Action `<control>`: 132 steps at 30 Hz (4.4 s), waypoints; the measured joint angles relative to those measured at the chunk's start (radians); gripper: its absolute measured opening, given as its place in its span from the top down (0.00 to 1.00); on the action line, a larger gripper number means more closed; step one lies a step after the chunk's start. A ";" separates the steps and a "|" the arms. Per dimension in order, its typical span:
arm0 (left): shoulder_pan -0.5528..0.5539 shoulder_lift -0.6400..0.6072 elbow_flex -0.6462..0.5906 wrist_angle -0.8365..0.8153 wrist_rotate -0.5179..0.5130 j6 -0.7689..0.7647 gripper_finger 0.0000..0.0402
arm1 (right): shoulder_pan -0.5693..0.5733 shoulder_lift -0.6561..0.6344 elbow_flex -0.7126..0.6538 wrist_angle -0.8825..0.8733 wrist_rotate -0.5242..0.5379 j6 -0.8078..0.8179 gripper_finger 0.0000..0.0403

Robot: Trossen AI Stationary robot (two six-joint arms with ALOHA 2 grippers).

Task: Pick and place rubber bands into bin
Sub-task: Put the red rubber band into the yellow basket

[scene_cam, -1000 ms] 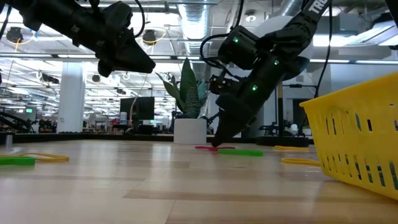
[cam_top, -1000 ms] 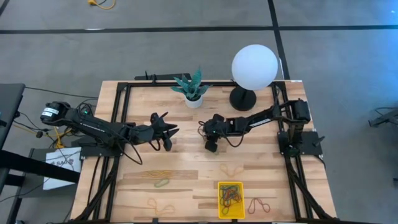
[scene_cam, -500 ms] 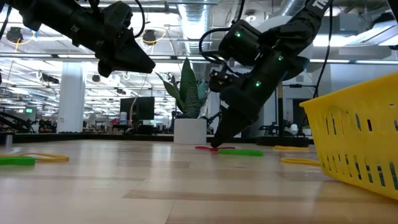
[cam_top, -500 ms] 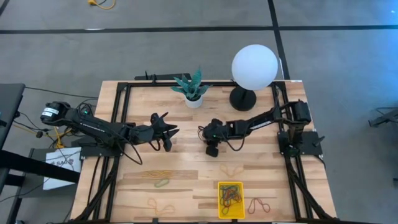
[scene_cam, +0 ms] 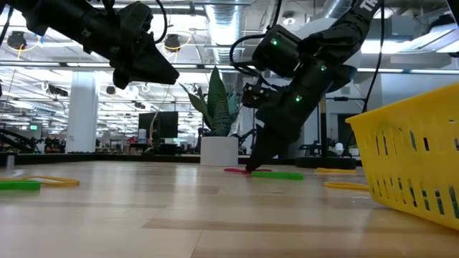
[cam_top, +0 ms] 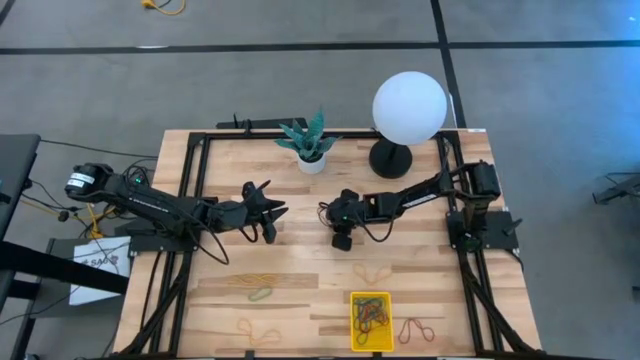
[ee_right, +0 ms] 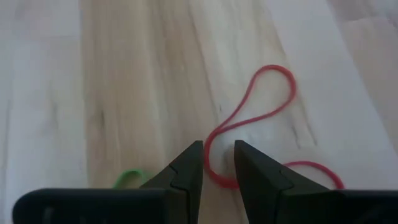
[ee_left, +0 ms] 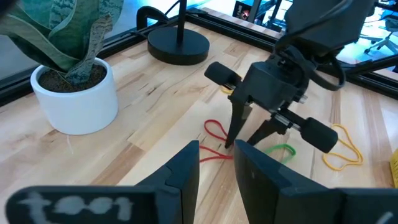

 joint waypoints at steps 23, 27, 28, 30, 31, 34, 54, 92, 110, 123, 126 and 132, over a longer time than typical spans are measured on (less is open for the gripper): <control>0.000 0.000 -0.001 -0.036 0.000 0.000 0.78 | 0.069 -0.036 -0.006 -0.026 0.028 -0.059 0.98; 0.000 0.000 -0.001 -0.056 0.001 -0.022 0.78 | 0.144 -0.182 -0.001 -0.099 0.021 -0.048 0.99; 0.000 0.000 -0.001 -0.054 0.000 -0.022 0.78 | 0.172 -0.219 -0.002 -0.128 0.024 -0.028 0.99; 0.000 0.000 -0.001 -0.051 0.000 -0.022 0.78 | 0.240 -0.301 -0.002 -0.179 0.025 0.010 0.99; 0.000 0.000 -0.001 -0.050 0.000 -0.022 0.78 | 0.280 -0.344 -0.002 -0.199 0.027 0.033 1.00; 0.000 0.000 -0.001 -0.047 0.000 -0.022 0.78 | 0.418 -0.449 -0.001 -0.255 0.023 0.130 1.00; -0.001 0.000 -0.001 -0.052 0.027 -0.086 0.78 | 0.842 -0.236 0.000 -0.091 0.113 0.469 0.97; -0.074 0.000 -0.001 -0.049 0.023 -0.101 0.78 | 1.036 -0.214 0.000 -0.663 -0.139 1.270 0.86; -0.074 0.000 -0.001 -0.051 0.023 -0.100 0.78 | 0.931 -0.132 0.002 -0.565 -0.253 1.249 0.86; -0.074 0.000 -0.001 -0.052 0.024 -0.100 0.78 | 0.932 -0.131 0.000 -0.490 -0.227 1.208 0.86; -0.074 0.000 -0.001 -0.051 0.024 -0.099 0.78 | 0.931 -0.125 0.000 -0.481 -0.226 1.180 0.87; -0.074 0.000 -0.001 -0.052 0.024 -0.099 0.78 | 0.930 -0.115 0.001 -0.482 -0.229 1.088 0.99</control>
